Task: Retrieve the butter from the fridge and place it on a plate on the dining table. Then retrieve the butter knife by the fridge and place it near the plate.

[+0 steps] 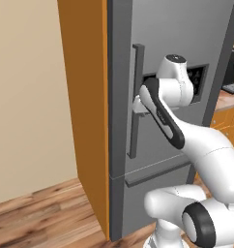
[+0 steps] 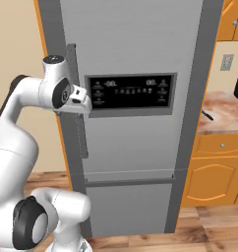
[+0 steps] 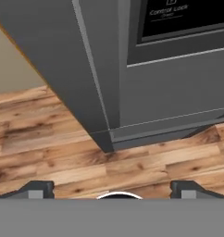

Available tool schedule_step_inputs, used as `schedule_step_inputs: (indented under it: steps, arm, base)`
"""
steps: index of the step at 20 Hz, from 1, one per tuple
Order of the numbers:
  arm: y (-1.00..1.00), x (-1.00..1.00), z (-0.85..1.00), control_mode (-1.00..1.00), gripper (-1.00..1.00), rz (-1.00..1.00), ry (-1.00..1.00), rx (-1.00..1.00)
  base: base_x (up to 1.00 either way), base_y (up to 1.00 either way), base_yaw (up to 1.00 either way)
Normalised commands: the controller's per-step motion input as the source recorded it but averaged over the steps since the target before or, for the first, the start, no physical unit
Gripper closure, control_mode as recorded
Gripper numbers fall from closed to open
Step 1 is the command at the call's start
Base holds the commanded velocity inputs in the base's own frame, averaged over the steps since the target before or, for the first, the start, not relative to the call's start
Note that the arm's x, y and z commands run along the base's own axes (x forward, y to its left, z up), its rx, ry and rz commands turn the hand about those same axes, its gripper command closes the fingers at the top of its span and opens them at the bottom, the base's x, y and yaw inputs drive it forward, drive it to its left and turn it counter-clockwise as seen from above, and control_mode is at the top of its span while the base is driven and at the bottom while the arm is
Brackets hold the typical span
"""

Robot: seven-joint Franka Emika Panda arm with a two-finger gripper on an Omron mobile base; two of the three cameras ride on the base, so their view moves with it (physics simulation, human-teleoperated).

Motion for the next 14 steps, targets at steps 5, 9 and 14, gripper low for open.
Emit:
schedule_step_inputs:
  steps: [5,9,14]
  arm:
    - [0.01,0.55,-0.07,-1.0,-1.0,0.07,-0.11,0.05]
    - [0.0,0.53,0.0,-1.0,-1.0,0.0,-0.25,0.0]
    - [0.0,0.37,-0.1,-1.0,-1.0,0.0,-0.29,0.0]
  base:
    - [0.0,0.0,0.0]
    - [0.0,0.0,0.0]
    - [0.0,0.0,0.0]
